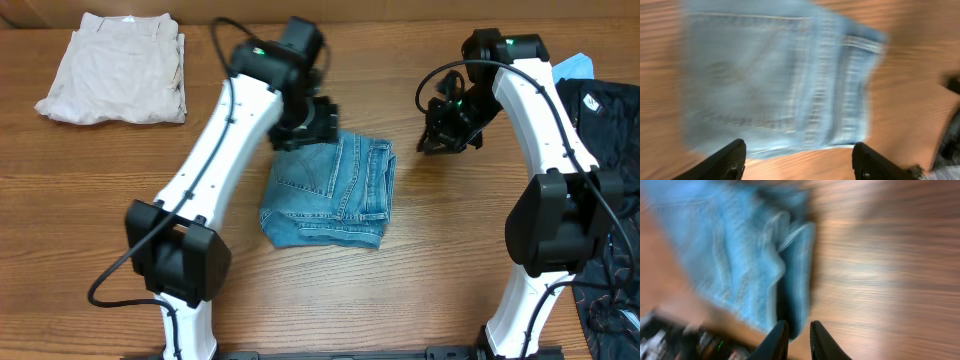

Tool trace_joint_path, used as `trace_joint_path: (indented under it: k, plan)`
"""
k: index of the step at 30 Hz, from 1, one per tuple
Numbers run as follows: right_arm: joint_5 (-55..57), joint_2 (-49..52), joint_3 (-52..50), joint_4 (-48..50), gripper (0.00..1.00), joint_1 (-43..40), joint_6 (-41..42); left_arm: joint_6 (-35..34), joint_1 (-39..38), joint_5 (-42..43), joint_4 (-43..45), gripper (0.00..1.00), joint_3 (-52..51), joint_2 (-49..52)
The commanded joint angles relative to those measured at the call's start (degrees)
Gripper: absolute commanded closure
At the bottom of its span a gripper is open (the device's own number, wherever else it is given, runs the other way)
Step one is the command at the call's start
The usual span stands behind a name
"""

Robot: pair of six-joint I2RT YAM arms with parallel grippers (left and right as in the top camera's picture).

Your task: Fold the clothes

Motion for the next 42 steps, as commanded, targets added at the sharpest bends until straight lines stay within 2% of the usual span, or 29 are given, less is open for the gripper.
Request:
trace_joint_path:
  k: [1, 4, 8, 12, 17, 22, 25, 30, 38, 42]
  plan:
    - [-14.71, -0.42, 0.98, -3.56, 0.82, 1.46, -14.29, 1.14, 4.26, -8.52, -4.07, 0.27, 0.11, 0.00]
    - [-15.96, -0.42, 0.48, -7.48, 0.94, 3.02, -19.32, 2.89, 6.80, -8.96, -6.49, 0.28, 0.11, 0.02]
    - [-20.85, -0.42, -1.36, -8.07, 0.95, 5.29, -23.93, 6.73, 7.80, -6.69, -6.93, 0.29, 0.11, 0.02]
    - [-23.17, -0.42, -6.03, -4.17, 0.96, 7.54, -24.63, 6.73, 7.78, -6.73, -6.84, 0.23, 0.11, 0.09]
    - [-25.03, -0.42, -16.00, 7.41, 0.96, 9.55, -19.54, 6.73, 7.78, -7.61, -6.88, 0.10, 0.11, 0.09]
    - [-24.57, -0.42, -29.00, 24.20, 0.94, 9.68, -12.24, 6.73, 7.78, -7.63, -6.88, 0.07, 0.11, 0.09]
    - [-22.05, -0.42, -35.45, 31.10, 0.96, 9.46, -6.47, 6.73, 7.78, -7.63, -6.88, 0.07, 0.11, 0.09]
    - [-20.22, -0.57, -36.13, 31.04, 0.96, 8.41, -4.39, 6.71, 7.78, -7.61, -6.60, 0.05, 0.11, 0.09]
    - [-28.37, -3.13, -24.22, 19.30, 0.96, 7.76, -5.14, 6.73, 7.78, -7.63, -6.49, 0.04, 0.11, 0.09]
    - [-28.50, -5.49, -21.70, 16.35, 0.96, 9.11, -6.32, 6.73, 7.78, -7.63, -6.40, 0.03, 0.11, 0.09]
